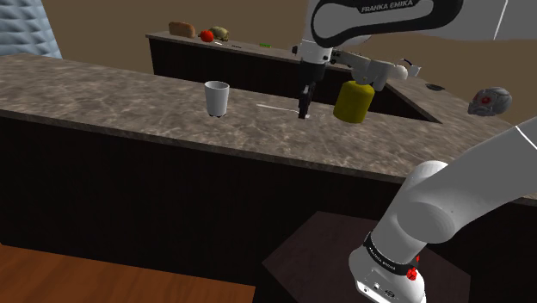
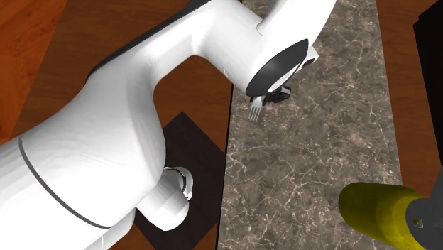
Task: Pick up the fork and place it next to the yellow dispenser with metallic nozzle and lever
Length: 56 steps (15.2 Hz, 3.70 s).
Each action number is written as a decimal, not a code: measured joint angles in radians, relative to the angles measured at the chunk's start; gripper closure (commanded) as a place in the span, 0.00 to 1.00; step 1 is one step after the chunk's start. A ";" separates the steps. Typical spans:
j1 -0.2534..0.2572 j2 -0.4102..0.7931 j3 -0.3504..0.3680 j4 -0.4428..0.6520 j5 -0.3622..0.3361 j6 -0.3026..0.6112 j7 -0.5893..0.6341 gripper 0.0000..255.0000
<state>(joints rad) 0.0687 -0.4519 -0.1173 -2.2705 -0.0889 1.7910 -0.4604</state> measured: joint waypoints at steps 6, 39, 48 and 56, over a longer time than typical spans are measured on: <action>0.002 0.000 0.004 0.081 0.003 -0.081 -0.002 1.00; 0.007 0.146 0.008 0.677 0.017 -0.531 -0.033 1.00; -0.007 0.170 -0.019 0.801 0.007 -0.628 -0.084 1.00; -0.061 0.066 -0.137 0.727 -0.060 -0.641 -0.270 1.00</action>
<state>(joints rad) 0.0075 -0.3861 -0.2539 -1.5431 -0.1486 1.1499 -0.7300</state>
